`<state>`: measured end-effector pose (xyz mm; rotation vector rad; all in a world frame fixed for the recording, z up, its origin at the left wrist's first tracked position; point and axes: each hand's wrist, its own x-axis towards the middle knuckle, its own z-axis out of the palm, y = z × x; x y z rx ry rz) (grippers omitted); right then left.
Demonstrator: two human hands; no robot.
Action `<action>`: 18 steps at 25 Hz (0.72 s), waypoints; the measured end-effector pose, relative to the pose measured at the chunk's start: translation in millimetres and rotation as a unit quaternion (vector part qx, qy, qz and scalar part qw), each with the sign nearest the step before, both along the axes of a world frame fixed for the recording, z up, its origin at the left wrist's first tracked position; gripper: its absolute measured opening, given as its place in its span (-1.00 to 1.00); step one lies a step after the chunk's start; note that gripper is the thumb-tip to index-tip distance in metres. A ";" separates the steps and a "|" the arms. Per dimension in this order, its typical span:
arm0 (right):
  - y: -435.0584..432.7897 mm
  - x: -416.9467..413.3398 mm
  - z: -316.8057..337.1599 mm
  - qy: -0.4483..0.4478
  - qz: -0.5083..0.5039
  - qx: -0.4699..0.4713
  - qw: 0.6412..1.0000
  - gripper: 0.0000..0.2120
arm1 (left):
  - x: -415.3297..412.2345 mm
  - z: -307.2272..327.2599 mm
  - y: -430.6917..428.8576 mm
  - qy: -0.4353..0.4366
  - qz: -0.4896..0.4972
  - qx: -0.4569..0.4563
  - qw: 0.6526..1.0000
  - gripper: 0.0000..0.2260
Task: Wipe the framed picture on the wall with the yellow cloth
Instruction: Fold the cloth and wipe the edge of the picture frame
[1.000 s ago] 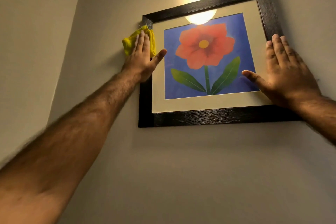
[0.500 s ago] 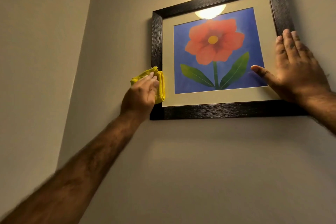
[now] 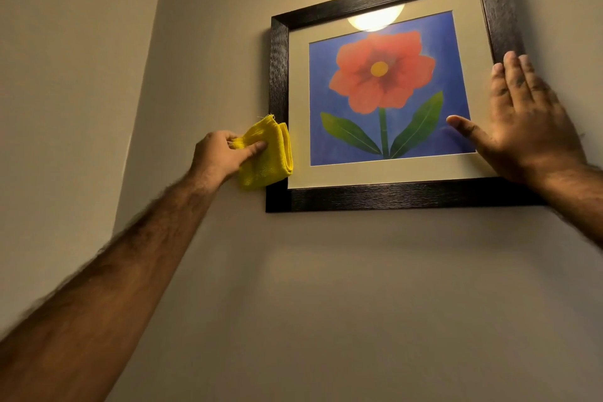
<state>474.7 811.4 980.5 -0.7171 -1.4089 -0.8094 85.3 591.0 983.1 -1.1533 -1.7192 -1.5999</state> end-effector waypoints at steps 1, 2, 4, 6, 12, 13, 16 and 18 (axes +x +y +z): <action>0.4 0.2 -0.6 0.001 0.002 0.001 1.000 0.03 | -1.7 -3.2 3.0 -0.005 -0.021 0.023 0.999 -0.44; 0.7 0.3 -1.0 0.001 0.006 0.001 1.000 0.02 | -2.5 -4.9 4.8 -0.012 -0.041 0.043 0.998 -0.46; 0.6 0.0 -1.3 -0.001 0.014 -0.001 1.000 0.01 | -3.1 -6.2 6.0 -0.043 -0.086 0.062 0.993 -0.45; 0.5 0.1 -1.9 0.001 0.018 0.002 1.000 0.00 | -0.8 -3.7 4.5 -0.075 -0.120 0.062 0.988 -0.45; -1.8 1.1 -1.9 0.014 0.038 0.010 0.999 -0.04 | 6.0 -0.8 3.7 -0.095 -0.143 0.084 0.981 -0.39; -3.7 1.9 -2.4 0.014 0.038 0.005 0.999 -0.04 | 6.1 -1.5 5.0 -0.088 -0.145 0.085 0.982 -0.45; -27.8 -10.9 -6.8 -0.023 0.038 0.021 0.999 -0.04 | 8.3 -2.5 5.2 -0.066 -0.136 0.090 0.984 -0.68; -64.8 -45.1 -14.1 -0.110 0.068 0.084 0.988 -0.08 | 9.9 -1.6 3.8 -0.058 -0.125 0.091 0.986 -0.71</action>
